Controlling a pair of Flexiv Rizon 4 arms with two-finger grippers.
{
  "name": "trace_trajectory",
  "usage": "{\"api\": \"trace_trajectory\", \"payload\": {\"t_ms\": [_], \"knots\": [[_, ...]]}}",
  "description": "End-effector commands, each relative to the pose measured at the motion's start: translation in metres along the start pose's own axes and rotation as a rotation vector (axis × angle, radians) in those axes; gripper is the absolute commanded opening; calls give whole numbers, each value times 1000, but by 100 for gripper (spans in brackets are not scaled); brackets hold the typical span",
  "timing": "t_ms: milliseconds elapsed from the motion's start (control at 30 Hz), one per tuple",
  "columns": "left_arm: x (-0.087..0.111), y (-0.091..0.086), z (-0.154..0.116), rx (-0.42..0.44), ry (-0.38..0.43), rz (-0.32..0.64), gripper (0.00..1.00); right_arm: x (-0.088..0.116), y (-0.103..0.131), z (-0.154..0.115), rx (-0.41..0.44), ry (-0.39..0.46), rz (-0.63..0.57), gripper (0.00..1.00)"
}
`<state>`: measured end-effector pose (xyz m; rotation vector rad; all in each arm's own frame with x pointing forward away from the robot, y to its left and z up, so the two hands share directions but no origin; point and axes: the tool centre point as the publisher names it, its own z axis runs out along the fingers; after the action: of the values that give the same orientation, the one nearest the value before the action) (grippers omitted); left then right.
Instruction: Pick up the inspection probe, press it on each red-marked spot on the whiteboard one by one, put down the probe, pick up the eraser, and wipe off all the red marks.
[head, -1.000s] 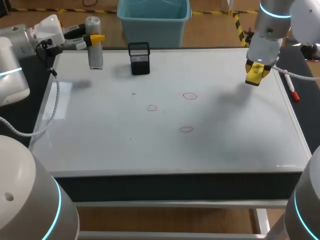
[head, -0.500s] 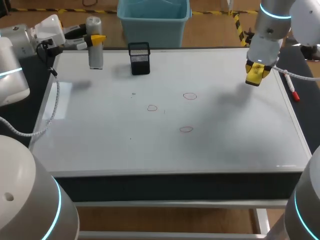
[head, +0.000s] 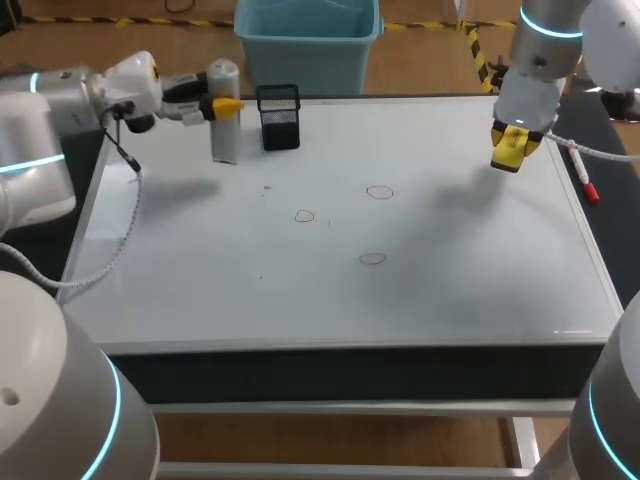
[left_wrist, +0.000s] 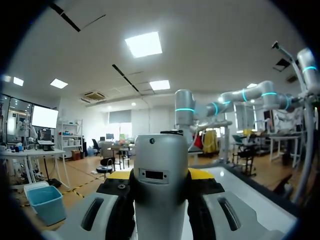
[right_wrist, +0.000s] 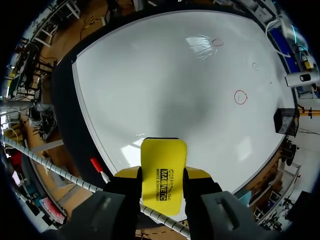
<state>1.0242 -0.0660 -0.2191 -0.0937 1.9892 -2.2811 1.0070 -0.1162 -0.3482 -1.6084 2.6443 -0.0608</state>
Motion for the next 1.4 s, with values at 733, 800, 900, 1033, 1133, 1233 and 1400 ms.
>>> {"api": "trace_trajectory", "payload": {"t_ms": [733,800,900,1033,1133,1233,1400], "knots": [[95,30,97,59,97,-51,0,1,0,-1,2,2,-2,0],[99,34,98,67,83,-62,0,1,0,-1,2,2,-2,0],[102,38,99,69,70,-73,0,1,0,-1,2,2,-2,0],[105,42,100,70,58,-77,0,1,0,-1,2,2,-2,0],[105,48,100,73,41,-83,0,1,0,-1,2,2,-2,0],[104,52,100,77,30,-90,0,1,0,-1,2,2,-2,0],[103,56,100,77,25,-90,0,1,0,-1,2,2,-2,0]]}}
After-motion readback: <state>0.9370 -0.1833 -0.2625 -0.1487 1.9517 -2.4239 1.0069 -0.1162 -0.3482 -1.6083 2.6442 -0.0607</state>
